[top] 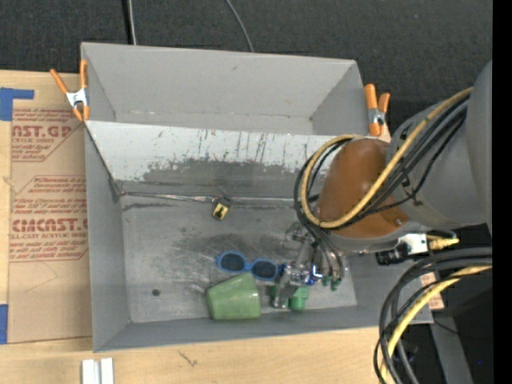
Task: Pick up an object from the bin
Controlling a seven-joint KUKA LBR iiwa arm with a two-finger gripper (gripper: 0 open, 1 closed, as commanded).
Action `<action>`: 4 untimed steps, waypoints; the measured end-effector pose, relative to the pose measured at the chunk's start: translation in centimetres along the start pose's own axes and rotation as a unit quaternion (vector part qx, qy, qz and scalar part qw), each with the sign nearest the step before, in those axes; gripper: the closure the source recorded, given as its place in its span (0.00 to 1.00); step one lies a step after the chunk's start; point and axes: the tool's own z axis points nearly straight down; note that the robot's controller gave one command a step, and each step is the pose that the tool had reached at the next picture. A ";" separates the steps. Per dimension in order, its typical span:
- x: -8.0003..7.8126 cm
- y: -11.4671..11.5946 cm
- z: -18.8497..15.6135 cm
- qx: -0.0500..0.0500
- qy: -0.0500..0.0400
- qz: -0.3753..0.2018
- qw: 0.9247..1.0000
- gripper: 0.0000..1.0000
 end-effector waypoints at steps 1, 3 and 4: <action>-0.2 0.7 3.8 -0.001 -0.003 0.061 0.998 0.00; -0.4 0.8 3.5 -0.001 -0.001 0.061 0.998 1.00; -0.4 0.8 -1.2 -0.001 -0.001 0.061 0.998 1.00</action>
Offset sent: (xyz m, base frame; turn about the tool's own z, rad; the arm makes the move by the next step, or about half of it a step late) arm 0.0018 0.0062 -0.0401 0.1215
